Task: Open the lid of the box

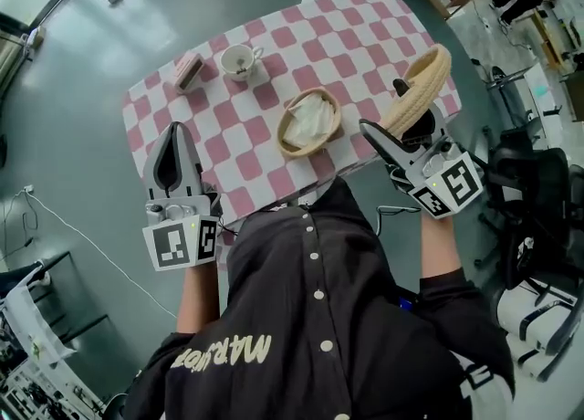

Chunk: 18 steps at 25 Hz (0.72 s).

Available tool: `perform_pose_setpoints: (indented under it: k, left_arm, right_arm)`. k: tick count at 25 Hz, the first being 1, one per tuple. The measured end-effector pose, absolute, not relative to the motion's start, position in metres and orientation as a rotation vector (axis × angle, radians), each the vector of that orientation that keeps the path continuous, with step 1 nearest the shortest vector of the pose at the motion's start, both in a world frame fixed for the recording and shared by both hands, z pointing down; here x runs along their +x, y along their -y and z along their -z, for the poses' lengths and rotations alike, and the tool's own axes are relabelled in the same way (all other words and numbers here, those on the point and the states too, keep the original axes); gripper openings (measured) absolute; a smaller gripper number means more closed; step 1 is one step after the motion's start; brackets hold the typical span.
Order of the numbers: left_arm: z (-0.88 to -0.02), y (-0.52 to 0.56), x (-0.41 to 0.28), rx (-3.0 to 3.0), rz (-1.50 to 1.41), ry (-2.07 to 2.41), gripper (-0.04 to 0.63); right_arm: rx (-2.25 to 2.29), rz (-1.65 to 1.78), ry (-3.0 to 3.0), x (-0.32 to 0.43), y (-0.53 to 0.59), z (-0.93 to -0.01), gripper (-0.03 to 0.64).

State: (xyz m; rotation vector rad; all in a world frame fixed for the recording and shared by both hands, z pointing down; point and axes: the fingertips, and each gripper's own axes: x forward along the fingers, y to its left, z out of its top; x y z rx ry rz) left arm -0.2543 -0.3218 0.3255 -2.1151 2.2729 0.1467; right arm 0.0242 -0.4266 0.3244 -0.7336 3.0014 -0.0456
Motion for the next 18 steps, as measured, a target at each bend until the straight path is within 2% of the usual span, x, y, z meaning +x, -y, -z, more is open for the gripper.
perform_pose_setpoints:
  k: [11, 18]
  left_arm:
    - [-0.318, 0.329, -0.263, -2.085, -0.155, -2.278, 0.011]
    - [-0.318, 0.325, -0.267, -2.066, -0.142, -2.294, 0.011]
  right_arm:
    - [-1.266, -0.003, -2.703, 0.112, 0.449, -0.305, 0.374]
    - [-1.426, -0.073, -2.609, 0.144, 0.451, -0.296, 0.374]
